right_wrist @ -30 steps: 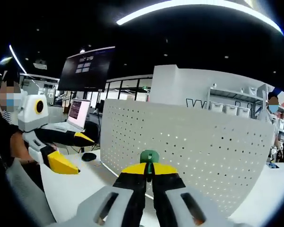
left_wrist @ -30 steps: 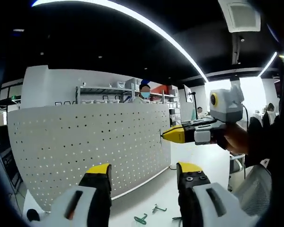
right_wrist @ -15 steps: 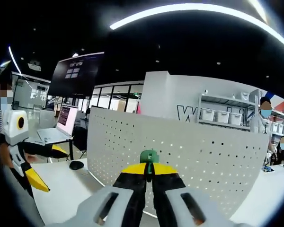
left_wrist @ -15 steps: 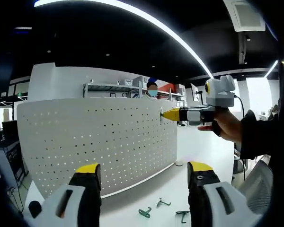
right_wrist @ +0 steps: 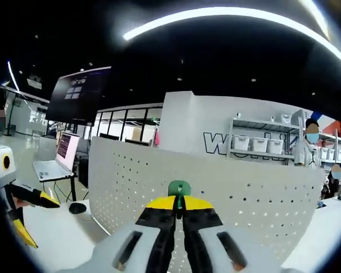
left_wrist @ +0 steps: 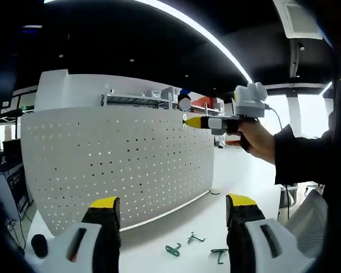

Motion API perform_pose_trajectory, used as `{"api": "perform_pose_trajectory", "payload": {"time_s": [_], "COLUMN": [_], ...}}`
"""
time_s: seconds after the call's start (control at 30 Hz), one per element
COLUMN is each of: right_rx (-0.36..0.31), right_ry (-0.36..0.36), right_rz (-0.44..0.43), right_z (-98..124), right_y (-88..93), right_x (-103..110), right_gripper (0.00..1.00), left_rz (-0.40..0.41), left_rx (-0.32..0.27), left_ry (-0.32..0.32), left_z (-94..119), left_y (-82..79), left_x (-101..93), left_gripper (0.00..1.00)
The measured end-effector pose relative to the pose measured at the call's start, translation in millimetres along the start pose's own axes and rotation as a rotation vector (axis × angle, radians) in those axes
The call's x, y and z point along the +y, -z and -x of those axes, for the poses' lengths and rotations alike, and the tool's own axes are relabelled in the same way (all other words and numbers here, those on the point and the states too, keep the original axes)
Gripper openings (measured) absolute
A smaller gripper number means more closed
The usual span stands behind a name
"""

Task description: Insert the hook assembly into the mounting plate slot until the hook locks in place.

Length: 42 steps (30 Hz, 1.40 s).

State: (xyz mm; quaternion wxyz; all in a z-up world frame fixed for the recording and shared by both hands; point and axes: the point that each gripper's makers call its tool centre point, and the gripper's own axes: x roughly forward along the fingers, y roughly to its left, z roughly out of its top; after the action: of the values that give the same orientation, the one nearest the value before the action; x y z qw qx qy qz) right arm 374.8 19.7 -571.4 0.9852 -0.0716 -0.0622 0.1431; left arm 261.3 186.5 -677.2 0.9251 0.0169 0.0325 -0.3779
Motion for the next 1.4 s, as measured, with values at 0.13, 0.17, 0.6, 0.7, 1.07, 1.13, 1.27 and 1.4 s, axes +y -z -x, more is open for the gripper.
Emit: {"api": "perform_pose_trajectory", "payload": {"time_s": [0.13,0.17,0.6,0.7,1.07,1.13,1.27,1.4], "right_rx": [-0.010,-0.013,-0.013,-0.010,0.011,0.014,0.015,0.020], "right_ry": [0.014,0.016,0.074,0.097,0.106,0.108,0.110,0.114], "right_rz": [0.011,0.013,0.036,0.026,0.008,0.005,0.003,0.005], "right_z": [-11.9,-14.3,-43.9,-47.5,-58.3,-59.0,-61.7,-63.4], "right_y": [-5.0,-6.2,-0.3,1.9,10.8,11.9,13.8,16.7], "right_x": [-8.9,-10.4,-24.4,-30.7,-36.6,-36.8,-36.3,-36.1], "right_gripper": [0.00,0.00,0.00,0.00,0.00,0.00,0.00,0.00], "left_rz": [0.003,0.004,0.020,0.025,0.038,0.037,0.045,0.056], "left_rx": [0.004,0.003,0.021,0.025,0.026,0.027,0.027,0.028], "left_ry": [-0.002,-0.003,-0.007,-0.010,-0.014,-0.014,-0.014,-0.012], "left_z": [-0.4,-0.4,-1.6,-1.0,-0.3,-0.5,-1.1,-1.3], "left_y": [1.0,1.0,7.6,8.8,10.8,11.2,12.4,13.9], "left_x": [1.5,2.1,7.7,9.1,11.5,12.5,14.3,14.8], "left_gripper": [0.77,0.77,0.76,0.75,0.75,0.75,0.74,0.74]}}
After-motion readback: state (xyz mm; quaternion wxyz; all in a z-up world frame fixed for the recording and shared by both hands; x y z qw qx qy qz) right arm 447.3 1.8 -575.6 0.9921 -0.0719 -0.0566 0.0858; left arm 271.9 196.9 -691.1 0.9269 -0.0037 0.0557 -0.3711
